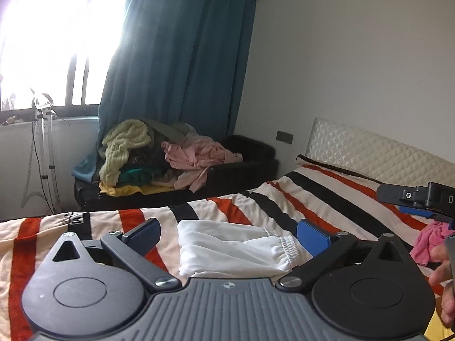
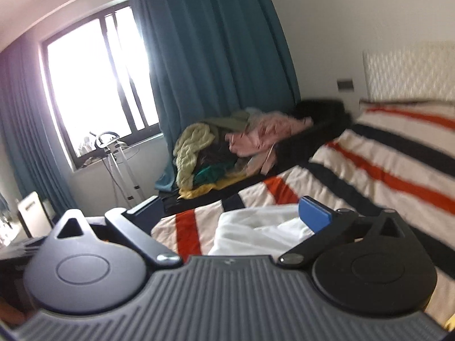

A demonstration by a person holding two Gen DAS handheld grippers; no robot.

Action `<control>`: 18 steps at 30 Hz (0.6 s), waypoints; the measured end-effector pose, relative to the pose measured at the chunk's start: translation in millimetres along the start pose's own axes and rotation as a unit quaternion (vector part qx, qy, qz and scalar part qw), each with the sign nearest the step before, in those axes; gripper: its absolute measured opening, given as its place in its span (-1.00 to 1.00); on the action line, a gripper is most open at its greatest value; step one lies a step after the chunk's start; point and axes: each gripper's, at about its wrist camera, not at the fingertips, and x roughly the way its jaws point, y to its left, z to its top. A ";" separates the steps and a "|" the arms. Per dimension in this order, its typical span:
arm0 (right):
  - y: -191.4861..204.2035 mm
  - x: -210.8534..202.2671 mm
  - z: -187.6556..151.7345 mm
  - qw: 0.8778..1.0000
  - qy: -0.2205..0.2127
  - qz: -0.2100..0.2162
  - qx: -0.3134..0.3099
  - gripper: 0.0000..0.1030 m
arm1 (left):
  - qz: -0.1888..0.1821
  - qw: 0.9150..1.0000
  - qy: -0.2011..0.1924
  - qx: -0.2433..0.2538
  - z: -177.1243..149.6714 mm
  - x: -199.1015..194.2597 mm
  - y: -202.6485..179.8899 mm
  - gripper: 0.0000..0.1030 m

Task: Fold clothes

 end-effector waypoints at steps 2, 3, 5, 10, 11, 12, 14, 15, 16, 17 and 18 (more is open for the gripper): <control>7.6 -11.0 -7.6 1.000 -0.011 0.002 -0.018 1.00 | 0.010 1.000 -0.007 0.005 -10.3 -15.2 -0.2 0.99; 11.6 -16.0 -12.9 1.000 -0.017 0.002 -0.024 1.00 | 0.015 1.000 -0.012 0.009 -15.6 -22.7 -0.3 0.99; 18.6 -24.0 -24.7 0.999 -0.027 0.004 -0.030 1.00 | 0.024 0.999 -0.022 0.015 -26.9 -35.4 -1.6 0.99; 28.5 -32.7 -61.0 0.999 -0.039 0.009 -0.023 1.00 | 0.032 0.998 -0.038 0.026 -55.4 -55.3 -3.4 0.99; 29.9 -32.7 -69.1 0.999 -0.039 0.008 -0.023 1.00 | 0.037 0.998 -0.042 0.030 -61.2 -57.8 -4.3 0.99; 30.6 -31.3 -77.8 0.999 -0.039 0.006 -0.022 1.00 | 0.042 0.998 -0.045 0.033 -66.6 -59.6 -5.4 0.99; 31.3 -28.9 -97.0 0.998 -0.050 -0.003 -0.027 1.00 | 0.054 0.996 -0.056 0.037 -79.9 -62.5 -7.7 0.99; 31.7 -27.7 -106.6 0.998 -0.057 -0.008 -0.029 1.00 | 0.058 0.996 -0.061 0.038 -87.0 -63.0 -8.9 0.99; 32.0 -26.6 -116.3 0.997 -0.063 -0.013 -0.032 1.00 | 0.061 0.995 -0.064 0.038 -94.3 -62.7 -10.0 0.99; 33.4 -22.9 -125.5 0.997 -0.061 -0.023 -0.039 1.00 | 0.061 0.995 -0.063 0.040 -100.8 -61.2 -10.5 0.99; 34.7 -18.7 -134.8 0.997 -0.057 -0.030 -0.047 1.00 | 0.057 0.996 -0.059 0.042 -106.1 -59.0 -10.7 0.99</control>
